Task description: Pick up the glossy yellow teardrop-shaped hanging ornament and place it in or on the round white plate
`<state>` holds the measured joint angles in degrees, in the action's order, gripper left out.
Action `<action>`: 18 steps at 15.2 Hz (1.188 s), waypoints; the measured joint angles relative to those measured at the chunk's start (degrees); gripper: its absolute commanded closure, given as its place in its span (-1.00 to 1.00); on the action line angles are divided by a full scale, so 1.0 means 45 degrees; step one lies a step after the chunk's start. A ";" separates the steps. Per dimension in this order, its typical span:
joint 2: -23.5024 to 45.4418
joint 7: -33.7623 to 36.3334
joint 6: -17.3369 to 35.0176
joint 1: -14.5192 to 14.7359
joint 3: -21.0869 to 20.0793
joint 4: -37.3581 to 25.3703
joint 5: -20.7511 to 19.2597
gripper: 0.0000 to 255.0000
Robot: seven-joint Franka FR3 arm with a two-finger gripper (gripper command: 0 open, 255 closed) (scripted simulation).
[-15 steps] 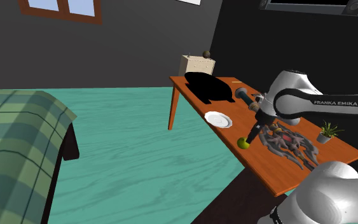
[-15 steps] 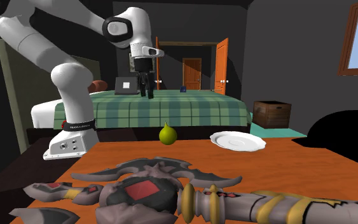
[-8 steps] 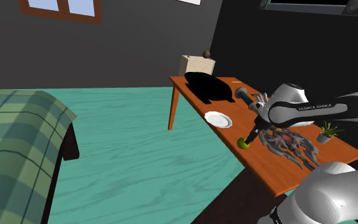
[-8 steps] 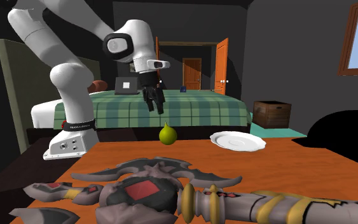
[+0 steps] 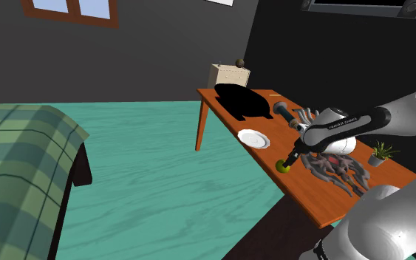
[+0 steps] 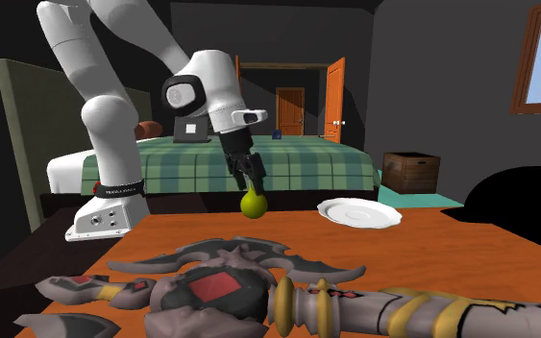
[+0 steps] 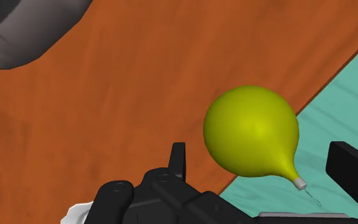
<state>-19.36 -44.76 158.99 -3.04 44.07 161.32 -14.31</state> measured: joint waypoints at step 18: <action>0.1570 -0.1303 0.1521 0.1934 0.1584 -0.0063 0.1756 1.00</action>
<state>-12.29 -50.63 165.83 5.67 51.20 161.03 -6.41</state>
